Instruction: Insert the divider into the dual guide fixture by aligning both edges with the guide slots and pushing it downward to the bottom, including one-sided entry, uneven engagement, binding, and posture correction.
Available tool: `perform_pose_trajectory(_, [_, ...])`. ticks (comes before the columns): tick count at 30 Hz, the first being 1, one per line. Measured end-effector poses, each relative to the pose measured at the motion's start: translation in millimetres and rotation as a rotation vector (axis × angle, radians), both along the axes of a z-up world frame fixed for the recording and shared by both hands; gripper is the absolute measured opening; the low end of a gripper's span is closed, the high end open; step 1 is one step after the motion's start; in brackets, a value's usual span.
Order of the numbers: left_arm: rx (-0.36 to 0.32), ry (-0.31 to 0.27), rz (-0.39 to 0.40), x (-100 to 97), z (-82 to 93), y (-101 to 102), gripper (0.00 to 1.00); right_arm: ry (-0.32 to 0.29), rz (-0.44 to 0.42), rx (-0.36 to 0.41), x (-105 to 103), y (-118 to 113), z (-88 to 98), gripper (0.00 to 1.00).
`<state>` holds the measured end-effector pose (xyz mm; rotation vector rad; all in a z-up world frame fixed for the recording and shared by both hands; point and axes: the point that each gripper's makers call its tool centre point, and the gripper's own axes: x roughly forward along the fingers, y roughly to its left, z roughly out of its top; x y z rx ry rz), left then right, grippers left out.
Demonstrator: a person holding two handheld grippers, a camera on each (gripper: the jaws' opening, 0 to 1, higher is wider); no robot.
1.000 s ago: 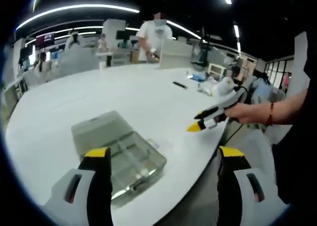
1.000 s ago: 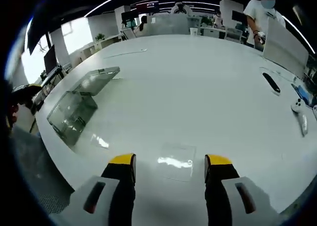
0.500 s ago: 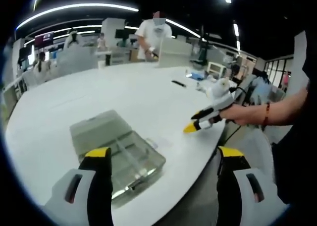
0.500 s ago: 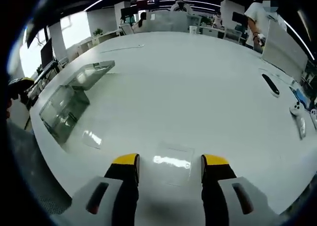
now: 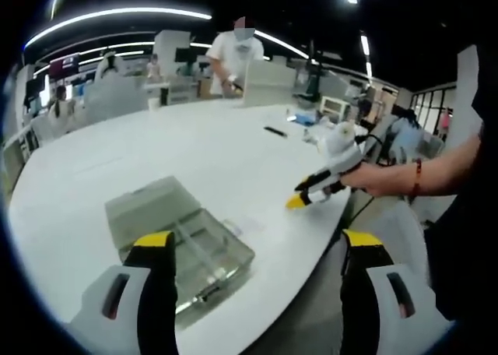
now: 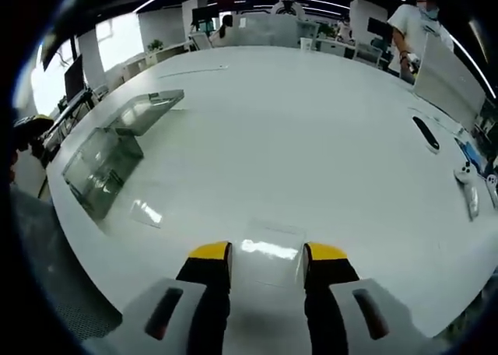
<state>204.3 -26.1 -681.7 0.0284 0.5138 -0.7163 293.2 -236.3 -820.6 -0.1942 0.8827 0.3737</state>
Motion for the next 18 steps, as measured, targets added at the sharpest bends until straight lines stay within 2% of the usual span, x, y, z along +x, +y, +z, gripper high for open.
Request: perform_pose_trajectory(18, [-0.006,-0.011,-0.022,-1.5,2.6,-3.9,0.85,0.018,-0.014,0.004,-2.3,-1.7,-0.7,0.27])
